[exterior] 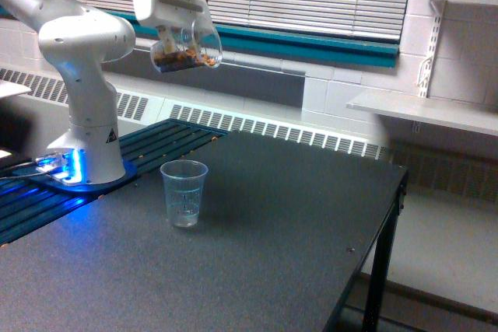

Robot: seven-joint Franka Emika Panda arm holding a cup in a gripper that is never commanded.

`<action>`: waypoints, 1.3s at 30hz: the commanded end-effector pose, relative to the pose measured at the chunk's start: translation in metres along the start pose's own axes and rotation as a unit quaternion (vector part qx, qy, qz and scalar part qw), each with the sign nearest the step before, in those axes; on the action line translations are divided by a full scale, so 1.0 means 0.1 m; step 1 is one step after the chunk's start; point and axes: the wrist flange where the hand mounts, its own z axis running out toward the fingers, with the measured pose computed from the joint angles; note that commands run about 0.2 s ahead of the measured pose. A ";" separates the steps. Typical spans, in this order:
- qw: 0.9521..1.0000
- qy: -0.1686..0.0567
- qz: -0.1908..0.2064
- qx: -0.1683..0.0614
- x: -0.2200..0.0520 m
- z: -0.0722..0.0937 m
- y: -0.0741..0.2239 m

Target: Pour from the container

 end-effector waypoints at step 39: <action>0.989 -0.088 -0.063 -0.099 -0.06 0.40 -0.16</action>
